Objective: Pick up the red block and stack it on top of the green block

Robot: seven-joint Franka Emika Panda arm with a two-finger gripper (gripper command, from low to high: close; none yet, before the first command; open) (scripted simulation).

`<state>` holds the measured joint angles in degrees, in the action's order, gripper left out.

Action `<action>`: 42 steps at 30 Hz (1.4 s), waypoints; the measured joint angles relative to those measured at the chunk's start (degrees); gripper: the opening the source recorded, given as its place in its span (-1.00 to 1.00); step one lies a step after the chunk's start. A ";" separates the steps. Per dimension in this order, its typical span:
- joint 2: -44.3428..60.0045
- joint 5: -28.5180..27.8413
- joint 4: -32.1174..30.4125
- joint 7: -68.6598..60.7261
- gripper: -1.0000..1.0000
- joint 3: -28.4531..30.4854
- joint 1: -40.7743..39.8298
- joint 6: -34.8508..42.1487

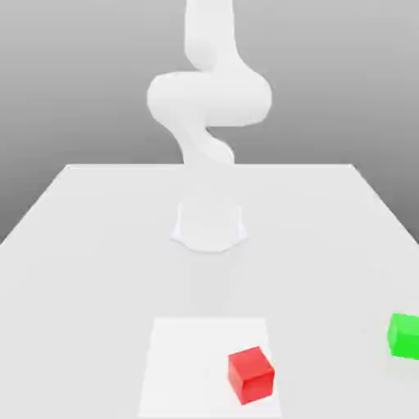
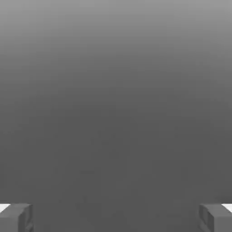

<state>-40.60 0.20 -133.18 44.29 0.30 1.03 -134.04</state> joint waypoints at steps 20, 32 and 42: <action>41.90 0.85 -11.17 -11.81 0.00 -0.46 5.81 -18.06; 60.04 -0.55 -11.65 -12.86 -1.00 -0.55 6.23 -30.24; 50.31 -0.51 -12.89 -12.34 -1.00 -1.40 6.79 -21.65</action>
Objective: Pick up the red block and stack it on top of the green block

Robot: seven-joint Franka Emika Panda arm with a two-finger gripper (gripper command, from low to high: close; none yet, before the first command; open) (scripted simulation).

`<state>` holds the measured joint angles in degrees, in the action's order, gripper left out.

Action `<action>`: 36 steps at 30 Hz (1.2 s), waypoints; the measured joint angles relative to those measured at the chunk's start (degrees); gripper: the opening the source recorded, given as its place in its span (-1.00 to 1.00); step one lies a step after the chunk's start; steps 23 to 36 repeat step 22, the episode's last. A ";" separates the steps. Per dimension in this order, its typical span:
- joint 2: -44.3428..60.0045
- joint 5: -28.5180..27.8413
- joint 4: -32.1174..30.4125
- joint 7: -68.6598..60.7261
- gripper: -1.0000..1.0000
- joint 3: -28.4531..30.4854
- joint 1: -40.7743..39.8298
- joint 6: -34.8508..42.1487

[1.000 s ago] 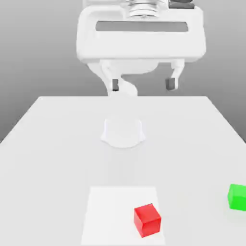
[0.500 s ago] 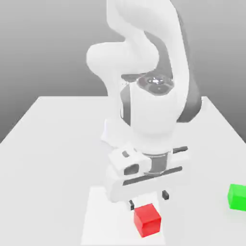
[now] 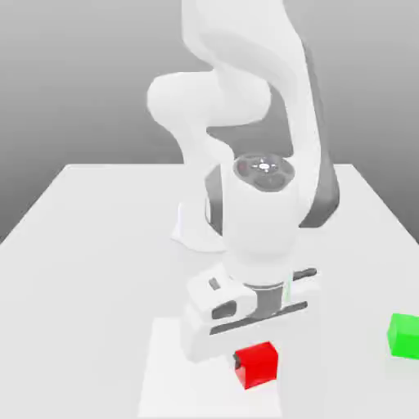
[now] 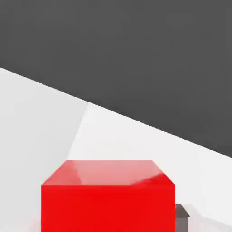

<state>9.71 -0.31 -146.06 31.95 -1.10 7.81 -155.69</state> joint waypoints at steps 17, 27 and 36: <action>4.01 -7.03 6.51 18.84 -1.00 -13.24 19.62 2.96; 7.47 -9.02 6.73 20.34 1.00 -11.90 20.79 -0.16; 7.47 -9.02 6.73 20.34 1.00 -11.90 20.79 -0.16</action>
